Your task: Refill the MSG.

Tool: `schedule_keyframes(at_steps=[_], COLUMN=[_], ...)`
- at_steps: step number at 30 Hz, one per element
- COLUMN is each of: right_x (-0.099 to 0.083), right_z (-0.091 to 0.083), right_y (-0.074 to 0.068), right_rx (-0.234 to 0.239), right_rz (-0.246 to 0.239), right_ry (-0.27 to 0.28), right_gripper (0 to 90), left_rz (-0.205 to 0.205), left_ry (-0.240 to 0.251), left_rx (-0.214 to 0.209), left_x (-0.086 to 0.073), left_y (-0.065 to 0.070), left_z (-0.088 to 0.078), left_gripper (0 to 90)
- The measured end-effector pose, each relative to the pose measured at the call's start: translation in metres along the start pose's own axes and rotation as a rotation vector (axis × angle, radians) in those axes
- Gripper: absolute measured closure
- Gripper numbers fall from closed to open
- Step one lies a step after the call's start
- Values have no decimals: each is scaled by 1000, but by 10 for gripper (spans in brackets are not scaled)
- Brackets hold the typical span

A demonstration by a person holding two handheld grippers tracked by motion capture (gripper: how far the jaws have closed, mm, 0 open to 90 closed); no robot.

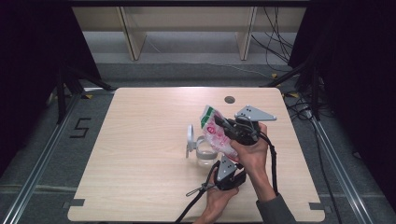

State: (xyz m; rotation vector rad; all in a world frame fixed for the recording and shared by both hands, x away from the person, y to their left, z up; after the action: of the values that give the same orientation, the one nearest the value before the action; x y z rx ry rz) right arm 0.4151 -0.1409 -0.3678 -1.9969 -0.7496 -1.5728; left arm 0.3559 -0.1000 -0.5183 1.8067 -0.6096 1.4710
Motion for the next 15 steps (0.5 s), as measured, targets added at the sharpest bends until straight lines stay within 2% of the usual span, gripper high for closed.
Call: schedule_keyframes(at_steps=[7,8,9,10,11,15], right_x=[0,0,0,0,1,0], right_z=[1,0,0,-1,1,2], right_y=[0,0,-3,-2,0,-1], right_rx=[17,8,16,14,9,-3], right_rz=[7,-1,24,16,-4,-1], right_ry=[4,-6,-10,-18,0,-5], right_gripper=[900,900,900,900,900,900], left_rz=[0,2,5,8,9,8], left_ry=[6,4,13,8,7,7], left_rx=[-8,-13,-13,-9,-8,-7], left_x=[0,1,0,1,1,1], left_y=[-1,0,0,1,0,0], left_z=[1,2,2,1,1,2], left_gripper=[764,765,765,765,764,765])
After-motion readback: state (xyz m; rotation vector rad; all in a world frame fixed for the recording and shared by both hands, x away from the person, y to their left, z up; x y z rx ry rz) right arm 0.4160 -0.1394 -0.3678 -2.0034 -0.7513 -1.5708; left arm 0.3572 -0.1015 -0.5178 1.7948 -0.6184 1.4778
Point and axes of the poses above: each handheld gripper's, and its own axes: z roughly forward along the jaws, x roughly out of its top, y roughly to its right, the point moved 3 cm from there along z, roughly forward along the jaws, and after that the axes turned 5 degrees about y, right-handed, at the moved point
